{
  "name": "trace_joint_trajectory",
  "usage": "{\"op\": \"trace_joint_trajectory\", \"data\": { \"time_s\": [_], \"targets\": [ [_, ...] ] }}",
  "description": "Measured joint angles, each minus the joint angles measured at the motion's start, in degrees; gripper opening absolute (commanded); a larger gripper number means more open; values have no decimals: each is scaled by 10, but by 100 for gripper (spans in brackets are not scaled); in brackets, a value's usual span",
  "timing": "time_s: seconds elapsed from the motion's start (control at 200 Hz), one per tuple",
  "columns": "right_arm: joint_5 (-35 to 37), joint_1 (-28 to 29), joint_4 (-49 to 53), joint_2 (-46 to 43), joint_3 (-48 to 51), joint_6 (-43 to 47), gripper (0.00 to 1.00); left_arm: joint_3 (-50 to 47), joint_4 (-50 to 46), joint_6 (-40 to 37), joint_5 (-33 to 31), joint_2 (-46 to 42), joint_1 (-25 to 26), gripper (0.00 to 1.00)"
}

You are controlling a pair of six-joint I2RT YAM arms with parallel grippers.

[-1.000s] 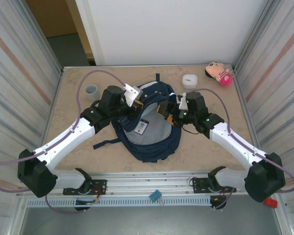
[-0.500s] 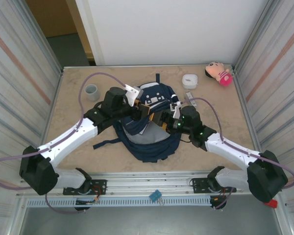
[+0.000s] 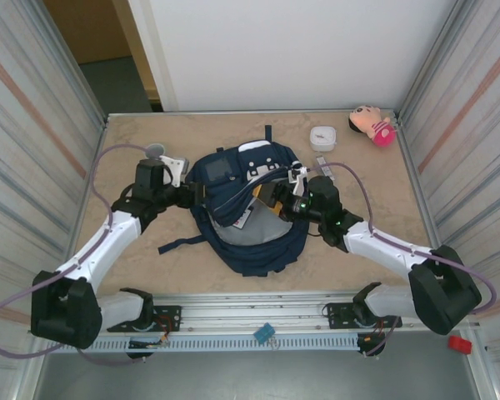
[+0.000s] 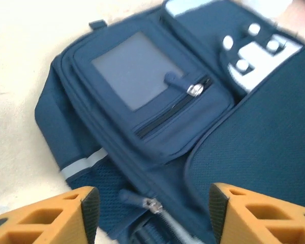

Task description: Pack books, pencil case, and school supplies into a backpack

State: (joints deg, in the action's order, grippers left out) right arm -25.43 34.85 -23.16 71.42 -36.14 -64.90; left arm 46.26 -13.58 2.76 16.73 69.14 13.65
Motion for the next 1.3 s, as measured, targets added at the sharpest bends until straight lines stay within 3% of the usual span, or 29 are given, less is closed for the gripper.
{"op": "trace_joint_trajectory", "data": {
  "time_s": [0.301,0.436,0.681,0.852,0.942,1.198,1.303],
  "targets": [
    [-18,-30,115,-39,-28,42,81,50,-150,-373,89,103,-9,63],
    [-24,-39,141,-47,-28,53,81,99,-219,-506,89,184,-10,66],
    [-30,-42,148,-47,-28,54,76,153,-267,-609,77,261,-27,72],
    [-30,-41,149,-47,-28,54,72,180,-262,-636,89,279,-28,69],
    [-30,-41,150,-47,-28,54,70,195,-258,-647,95,300,-27,63],
    [-29,-41,159,-47,-27,54,71,205,-274,-674,105,327,-19,22],
    [-29,-41,159,-47,-27,54,74,204,-278,-673,110,325,-10,14]
  ]
}}
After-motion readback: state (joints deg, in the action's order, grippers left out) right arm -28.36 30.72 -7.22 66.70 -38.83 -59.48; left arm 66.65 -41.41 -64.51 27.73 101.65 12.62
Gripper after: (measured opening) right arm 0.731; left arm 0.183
